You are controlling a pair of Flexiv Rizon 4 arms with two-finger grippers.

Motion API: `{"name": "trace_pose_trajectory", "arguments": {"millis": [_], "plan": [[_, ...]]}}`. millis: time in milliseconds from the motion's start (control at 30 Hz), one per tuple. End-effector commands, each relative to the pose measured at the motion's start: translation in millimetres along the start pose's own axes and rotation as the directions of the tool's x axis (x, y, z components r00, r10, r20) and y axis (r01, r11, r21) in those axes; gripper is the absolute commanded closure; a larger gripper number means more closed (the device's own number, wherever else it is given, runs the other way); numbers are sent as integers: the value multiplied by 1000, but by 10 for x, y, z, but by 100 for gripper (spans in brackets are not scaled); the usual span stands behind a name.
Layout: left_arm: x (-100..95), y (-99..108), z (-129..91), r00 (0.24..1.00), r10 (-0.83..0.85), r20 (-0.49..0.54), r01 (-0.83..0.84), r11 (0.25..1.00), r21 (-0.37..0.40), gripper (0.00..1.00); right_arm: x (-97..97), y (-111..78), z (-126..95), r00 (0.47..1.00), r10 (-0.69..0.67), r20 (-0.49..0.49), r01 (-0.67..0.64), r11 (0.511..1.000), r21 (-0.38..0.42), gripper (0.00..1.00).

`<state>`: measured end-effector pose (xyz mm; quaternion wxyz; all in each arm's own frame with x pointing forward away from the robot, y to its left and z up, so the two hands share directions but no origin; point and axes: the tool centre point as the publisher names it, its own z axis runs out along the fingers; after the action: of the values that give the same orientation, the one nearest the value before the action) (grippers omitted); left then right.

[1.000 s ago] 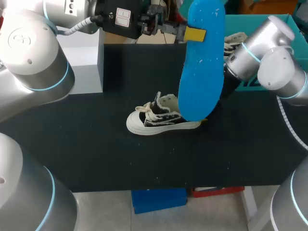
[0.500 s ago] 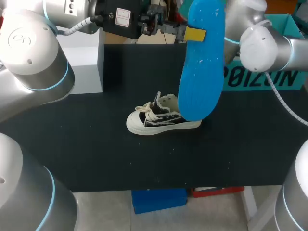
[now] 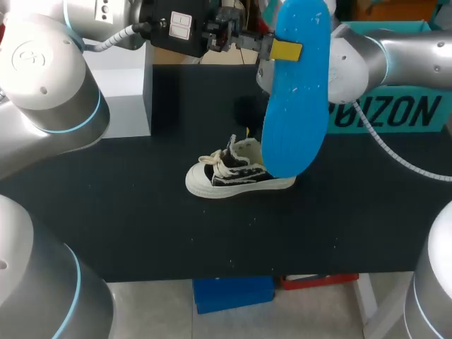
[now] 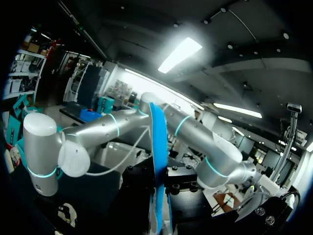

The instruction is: Take the shoe out of the shoebox, open the shoe tongue, remove and reinsert the insole, then place the shoe into the shoebox

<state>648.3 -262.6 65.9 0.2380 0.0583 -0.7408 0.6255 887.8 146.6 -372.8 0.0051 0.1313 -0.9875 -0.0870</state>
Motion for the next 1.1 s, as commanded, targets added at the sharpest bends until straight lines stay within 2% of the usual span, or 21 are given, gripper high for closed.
{"name": "trace_pose_trajectory", "arguments": {"millis": [33,233,567,633,733,900,967,1000,1100], "plan": [[-4,8,19,1000,0,2,0,1000,2,100,-117,125,96,1000,-12,-20,14,997,77,8],[-4,8,19,1000,0,2,0,1000,2,100,-182,193,169,999,-32,-26,34,996,84,6],[-4,8,19,1000,0,2,0,1000,2,100,-146,209,316,1000,-22,-23,23,996,83,22],[-4,8,19,1000,0,2,0,1000,2,100,-141,215,333,1000,-22,-21,23,996,83,36],[-4,8,19,1000,0,2,0,1000,2,100,-138,235,357,999,-25,-22,27,996,81,50],[-4,8,19,1000,0,2,0,1000,2,100,-129,236,380,999,-37,-26,39,995,89,59],[-4,8,19,1000,0,2,0,1000,2,100,-121,235,379,998,-53,-27,55,994,89,76],[-4,8,19,1000,0,2,0,1000,2,100,-119,236,373,997,-71,-38,74,994,81,100],[-4,8,19,1000,0,2,0,1000,2,100,-117,241,369,996,-80,-47,83,993,83,100]]}}
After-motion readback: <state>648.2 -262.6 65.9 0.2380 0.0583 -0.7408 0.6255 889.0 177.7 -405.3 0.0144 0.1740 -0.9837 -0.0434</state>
